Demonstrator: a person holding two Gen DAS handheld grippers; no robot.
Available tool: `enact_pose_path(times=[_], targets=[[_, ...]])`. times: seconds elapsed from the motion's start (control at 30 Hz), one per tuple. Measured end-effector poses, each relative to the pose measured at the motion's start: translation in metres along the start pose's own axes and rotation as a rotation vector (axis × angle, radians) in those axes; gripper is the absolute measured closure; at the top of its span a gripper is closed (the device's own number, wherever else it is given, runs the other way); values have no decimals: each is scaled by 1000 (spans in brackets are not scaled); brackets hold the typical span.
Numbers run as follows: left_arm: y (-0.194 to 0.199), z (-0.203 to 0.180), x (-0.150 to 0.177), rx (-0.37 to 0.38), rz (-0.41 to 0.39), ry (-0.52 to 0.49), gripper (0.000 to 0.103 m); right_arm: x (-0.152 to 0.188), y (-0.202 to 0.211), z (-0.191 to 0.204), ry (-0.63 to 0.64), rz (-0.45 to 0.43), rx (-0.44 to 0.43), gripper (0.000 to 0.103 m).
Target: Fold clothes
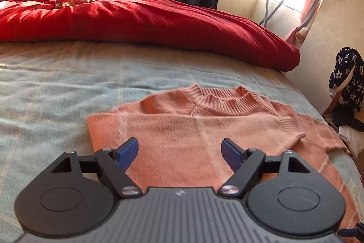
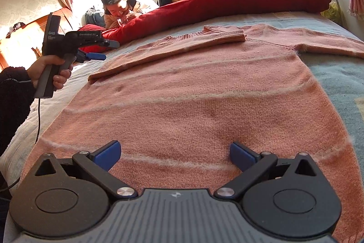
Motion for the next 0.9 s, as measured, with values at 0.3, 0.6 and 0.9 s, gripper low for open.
enact_pose_path(times=[0.3,0.6,0.9], targets=[[-44,21,6,-139,41,21,23,3,-1,3,47,2,11,0],[45,-68,11,-45,62,-177,22,-6,36,9,-31,-24,22,0],[114,-138,80,-16,168,-347,19,37,49,2,-28,62,135,0]])
Point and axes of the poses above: each gripper's, at about its wrist camera, not at the fingertips, and y roughly against the way its jaws point, z to its left, x to its underside, the point moved 9 cm from there along -y, roughly the way its jaws point
